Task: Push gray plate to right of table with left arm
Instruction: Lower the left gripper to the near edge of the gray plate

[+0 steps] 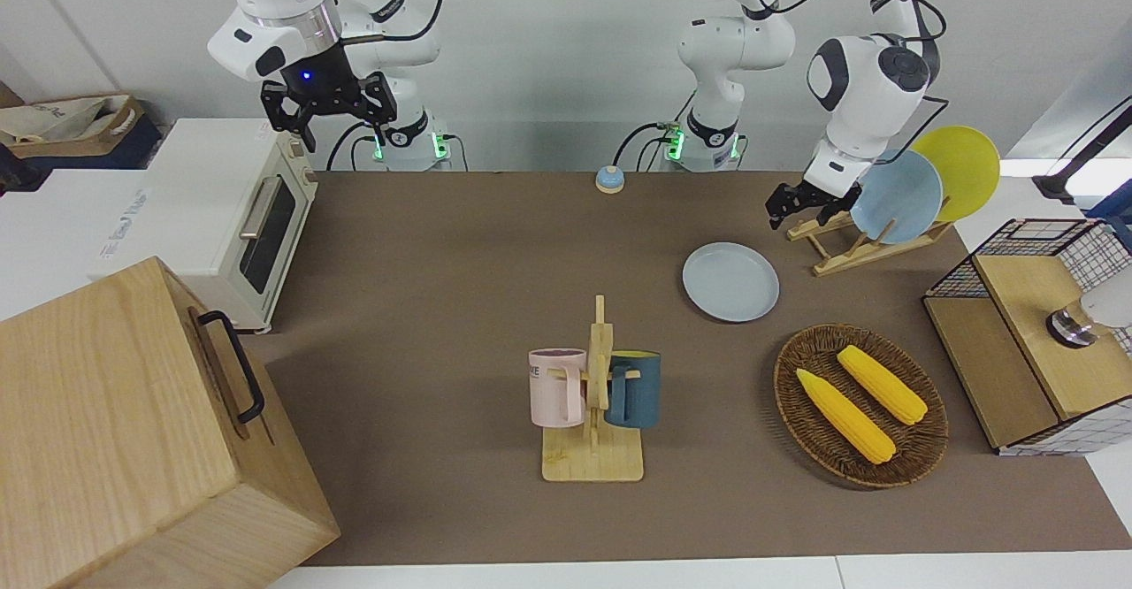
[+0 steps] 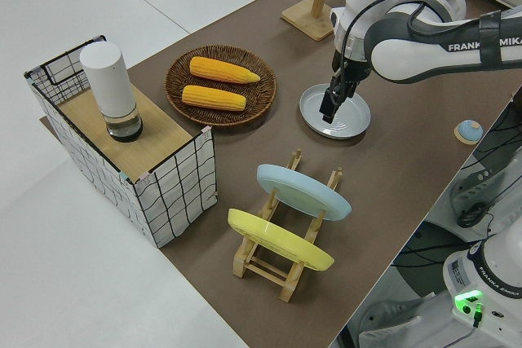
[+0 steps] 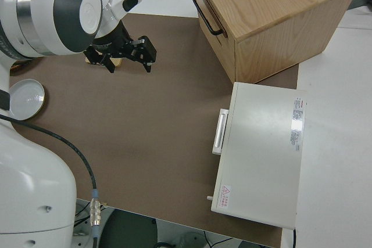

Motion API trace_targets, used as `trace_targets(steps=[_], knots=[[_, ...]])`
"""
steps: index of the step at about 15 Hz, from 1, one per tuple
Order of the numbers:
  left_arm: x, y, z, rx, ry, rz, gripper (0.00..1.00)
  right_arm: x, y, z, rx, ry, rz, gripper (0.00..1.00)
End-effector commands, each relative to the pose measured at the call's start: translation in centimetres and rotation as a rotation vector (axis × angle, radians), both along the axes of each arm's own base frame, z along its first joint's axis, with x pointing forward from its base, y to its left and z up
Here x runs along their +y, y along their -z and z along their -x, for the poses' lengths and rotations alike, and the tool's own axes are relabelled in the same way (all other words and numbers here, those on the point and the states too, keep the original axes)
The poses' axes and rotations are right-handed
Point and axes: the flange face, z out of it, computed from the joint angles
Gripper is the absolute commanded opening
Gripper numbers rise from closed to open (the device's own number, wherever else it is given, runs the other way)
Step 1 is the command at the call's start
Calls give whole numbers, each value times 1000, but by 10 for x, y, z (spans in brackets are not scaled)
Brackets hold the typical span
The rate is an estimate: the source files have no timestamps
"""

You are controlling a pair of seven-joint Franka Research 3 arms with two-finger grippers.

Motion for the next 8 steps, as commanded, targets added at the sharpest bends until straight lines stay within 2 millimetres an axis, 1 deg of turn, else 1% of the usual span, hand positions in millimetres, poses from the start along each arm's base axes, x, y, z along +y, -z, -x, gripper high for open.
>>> trace_targets(steps=[1, 2, 6, 8], knots=[[-7, 16, 14, -34, -44, -3, 998, -2, -4, 3, 5, 5, -9, 983], [-7, 19, 14, -34, -46, -3, 998, -2, -4, 2, 5, 6, -9, 983], [-4, 50, 24, -83, -64, -4, 995, -2, -4, 3, 5, 5, -9, 983], [-5, 62, 21, -86, -65, -7, 995, -2, -4, 3, 5, 6, -9, 983]])
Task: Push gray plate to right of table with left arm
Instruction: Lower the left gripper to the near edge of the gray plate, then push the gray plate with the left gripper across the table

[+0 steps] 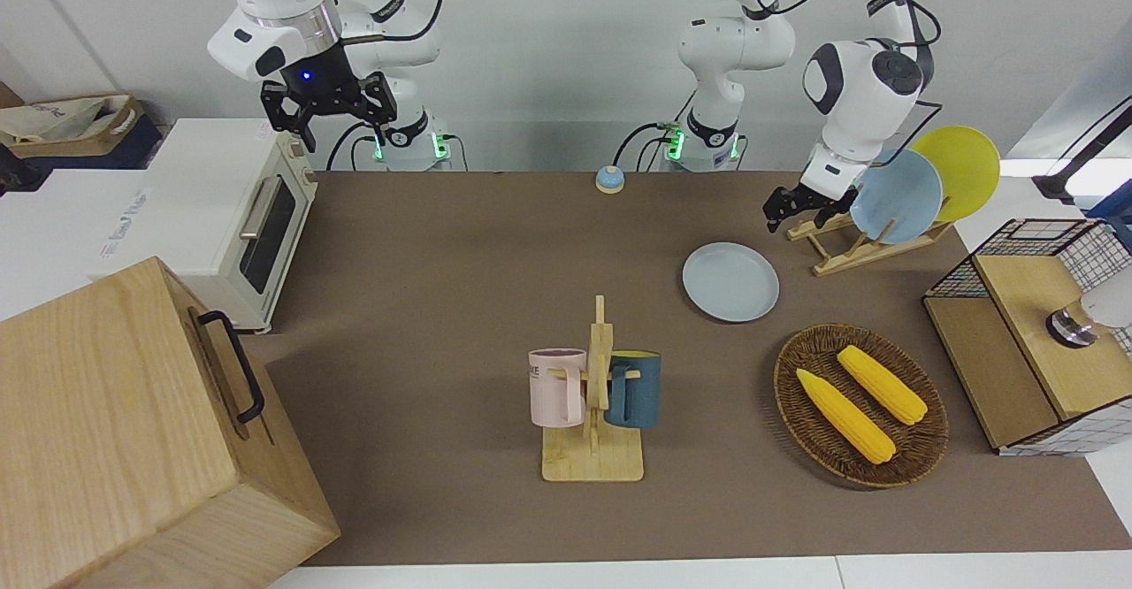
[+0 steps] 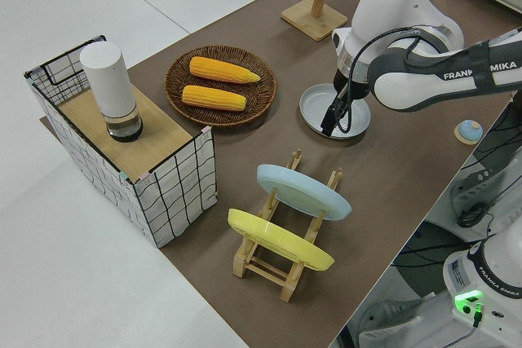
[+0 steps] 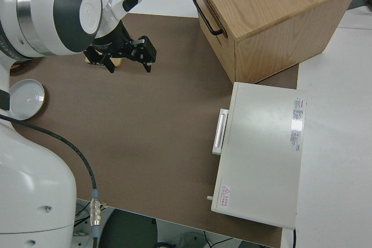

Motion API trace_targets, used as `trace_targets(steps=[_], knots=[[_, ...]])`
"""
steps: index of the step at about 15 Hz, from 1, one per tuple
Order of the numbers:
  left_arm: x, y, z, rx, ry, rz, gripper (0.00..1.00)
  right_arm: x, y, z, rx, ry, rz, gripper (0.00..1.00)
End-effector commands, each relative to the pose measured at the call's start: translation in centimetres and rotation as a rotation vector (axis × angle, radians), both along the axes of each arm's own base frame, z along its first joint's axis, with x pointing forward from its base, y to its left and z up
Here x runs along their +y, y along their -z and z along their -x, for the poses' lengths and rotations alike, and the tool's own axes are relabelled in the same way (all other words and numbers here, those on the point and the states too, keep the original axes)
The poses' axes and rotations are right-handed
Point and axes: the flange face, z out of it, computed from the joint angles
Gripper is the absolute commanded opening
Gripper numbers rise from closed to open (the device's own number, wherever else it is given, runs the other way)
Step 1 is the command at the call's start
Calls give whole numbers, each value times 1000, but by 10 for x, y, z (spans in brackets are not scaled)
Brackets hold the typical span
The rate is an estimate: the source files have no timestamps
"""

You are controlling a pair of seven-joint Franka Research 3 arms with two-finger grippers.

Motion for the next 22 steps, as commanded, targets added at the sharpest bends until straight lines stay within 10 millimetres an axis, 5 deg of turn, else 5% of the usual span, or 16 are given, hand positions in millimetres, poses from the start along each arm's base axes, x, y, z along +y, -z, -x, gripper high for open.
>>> trace_targets(steps=[1, 12, 14, 16, 19, 22], knots=[[0, 27, 3, -27, -21, -4, 995, -2, -4, 3, 5, 5, -9, 983], [-23, 65, -8, -40, -54, -6, 944, -2, -4, 3, 5, 6, -9, 983], [-23, 68, -7, -34, -54, -7, 741, -2, -4, 3, 5, 5, -9, 983], [-23, 68, -7, -34, -54, -7, 409, -2, -4, 3, 5, 5, -9, 983], [-24, 69, -7, -32, -52, -7, 51, -2, -4, 3, 5, 5, -9, 983], [-23, 69, -7, -32, -54, -7, 0, -2, -4, 2, 5, 6, -9, 983]])
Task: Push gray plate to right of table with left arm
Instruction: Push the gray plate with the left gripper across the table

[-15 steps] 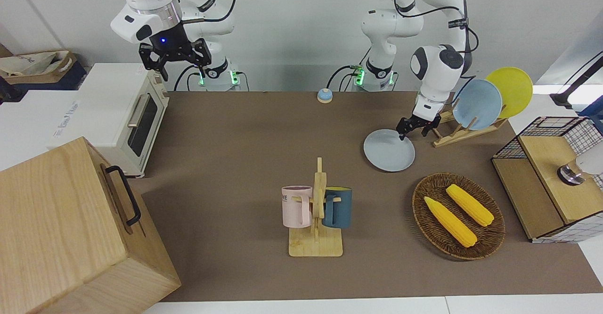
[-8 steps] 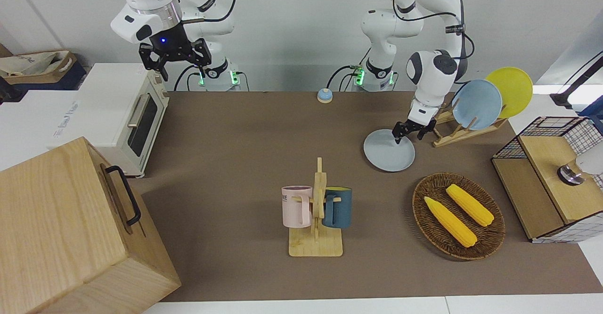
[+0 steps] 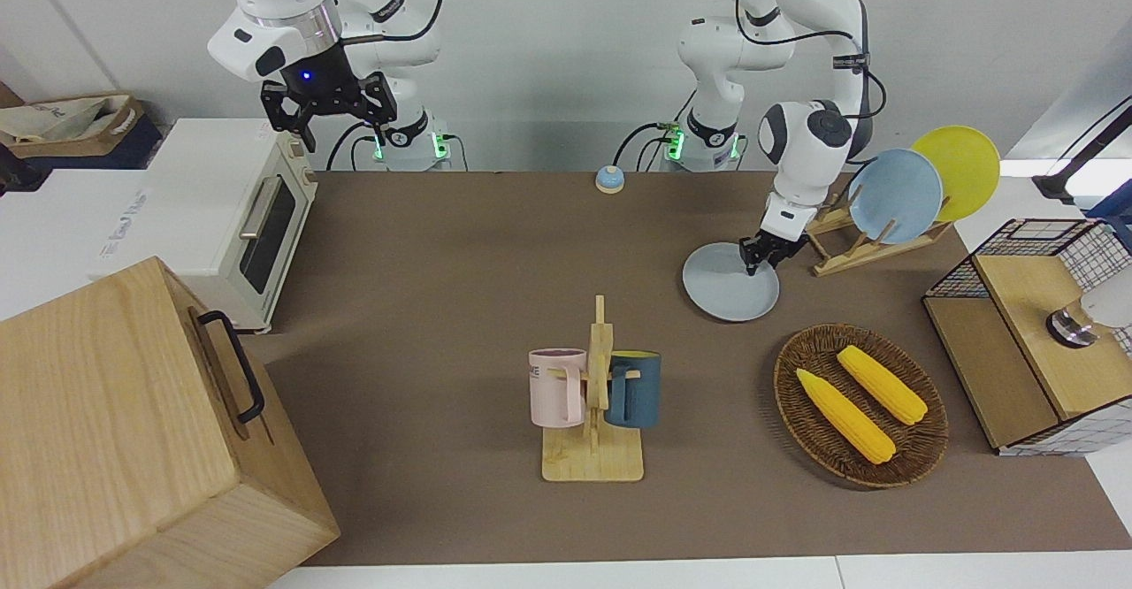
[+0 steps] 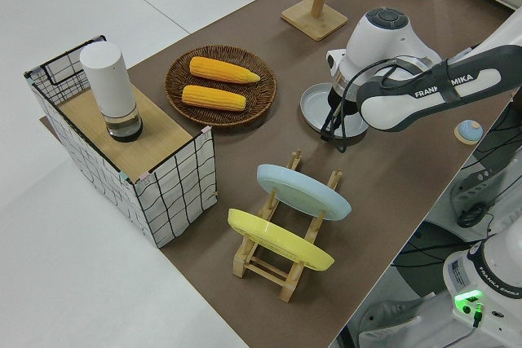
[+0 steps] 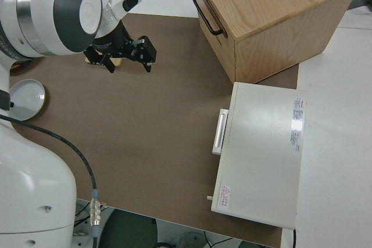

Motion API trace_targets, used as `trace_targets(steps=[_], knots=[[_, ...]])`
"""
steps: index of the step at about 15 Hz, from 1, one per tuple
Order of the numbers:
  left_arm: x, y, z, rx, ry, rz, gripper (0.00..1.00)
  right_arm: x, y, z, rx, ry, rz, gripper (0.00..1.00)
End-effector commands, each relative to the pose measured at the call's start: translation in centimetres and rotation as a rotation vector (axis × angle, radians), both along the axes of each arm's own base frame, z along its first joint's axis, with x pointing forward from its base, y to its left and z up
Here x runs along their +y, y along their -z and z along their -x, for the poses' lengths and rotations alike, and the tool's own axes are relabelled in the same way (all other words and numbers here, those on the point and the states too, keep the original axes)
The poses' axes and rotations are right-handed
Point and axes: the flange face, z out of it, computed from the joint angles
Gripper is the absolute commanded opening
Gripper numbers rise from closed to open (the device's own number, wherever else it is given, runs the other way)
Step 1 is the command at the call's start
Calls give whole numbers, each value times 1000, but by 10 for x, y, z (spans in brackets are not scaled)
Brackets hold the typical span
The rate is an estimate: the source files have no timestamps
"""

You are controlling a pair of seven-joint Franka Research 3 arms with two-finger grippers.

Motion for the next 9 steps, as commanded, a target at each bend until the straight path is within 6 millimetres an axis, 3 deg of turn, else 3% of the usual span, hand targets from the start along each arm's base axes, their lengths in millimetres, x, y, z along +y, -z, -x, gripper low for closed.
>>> trace_targets(steps=[1, 9], knots=[[-2, 5, 2, -5, -6, 0, 0, -2, -4, 3, 5, 5, -9, 983], [-11, 10, 2, 4, -23, 1, 0, -2, -4, 2, 5, 8, -9, 983]])
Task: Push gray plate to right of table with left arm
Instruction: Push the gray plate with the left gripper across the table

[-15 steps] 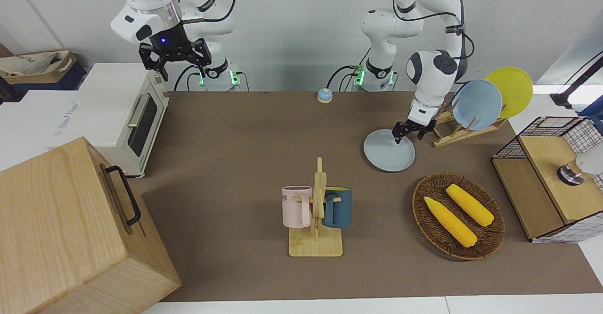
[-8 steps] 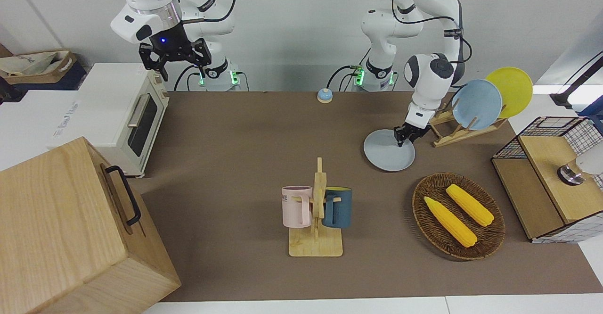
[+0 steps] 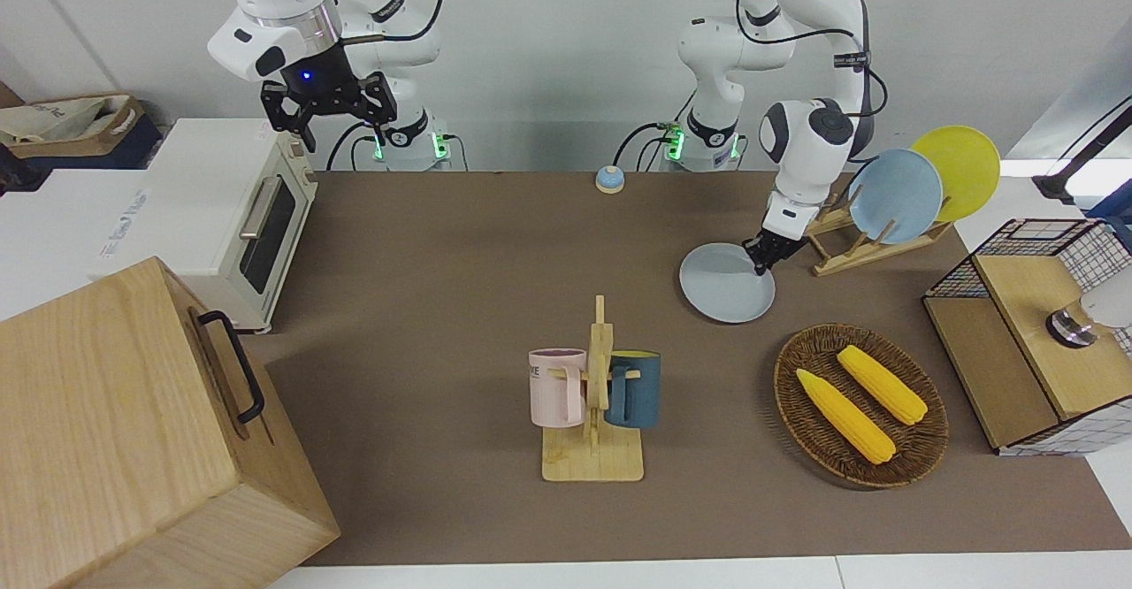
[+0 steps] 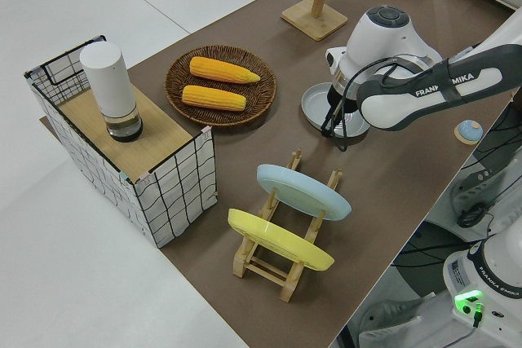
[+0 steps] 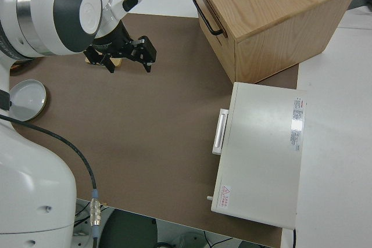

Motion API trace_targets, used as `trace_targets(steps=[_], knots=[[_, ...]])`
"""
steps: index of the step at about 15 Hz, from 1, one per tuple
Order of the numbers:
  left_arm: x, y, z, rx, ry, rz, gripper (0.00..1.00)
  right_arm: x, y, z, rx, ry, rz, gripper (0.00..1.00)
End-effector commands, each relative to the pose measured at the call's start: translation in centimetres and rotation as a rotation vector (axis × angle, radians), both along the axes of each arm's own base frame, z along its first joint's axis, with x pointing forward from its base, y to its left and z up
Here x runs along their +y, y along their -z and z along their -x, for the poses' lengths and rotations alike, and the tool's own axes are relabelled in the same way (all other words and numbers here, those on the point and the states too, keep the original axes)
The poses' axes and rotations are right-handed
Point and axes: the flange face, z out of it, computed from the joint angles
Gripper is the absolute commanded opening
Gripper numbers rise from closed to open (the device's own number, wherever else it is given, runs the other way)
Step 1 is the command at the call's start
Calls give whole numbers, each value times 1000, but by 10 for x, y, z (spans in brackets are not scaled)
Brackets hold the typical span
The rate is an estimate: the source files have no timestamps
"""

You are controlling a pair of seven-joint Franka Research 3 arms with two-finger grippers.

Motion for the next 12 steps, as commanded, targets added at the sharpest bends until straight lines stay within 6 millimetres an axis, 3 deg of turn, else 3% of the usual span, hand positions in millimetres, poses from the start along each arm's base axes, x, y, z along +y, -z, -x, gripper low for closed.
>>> trace_targets(steps=[1, 4, 12], knots=[[-14, 13, 4, 18, -8, 0, 0, -2, -4, 3, 5, 5, -9, 983], [-17, 13, 4, 18, -17, 1, 0, -2, -4, 3, 5, 5, -9, 983], [-64, 9, 5, 18, -84, 12, 0, -2, -4, 2, 5, 6, -9, 983]])
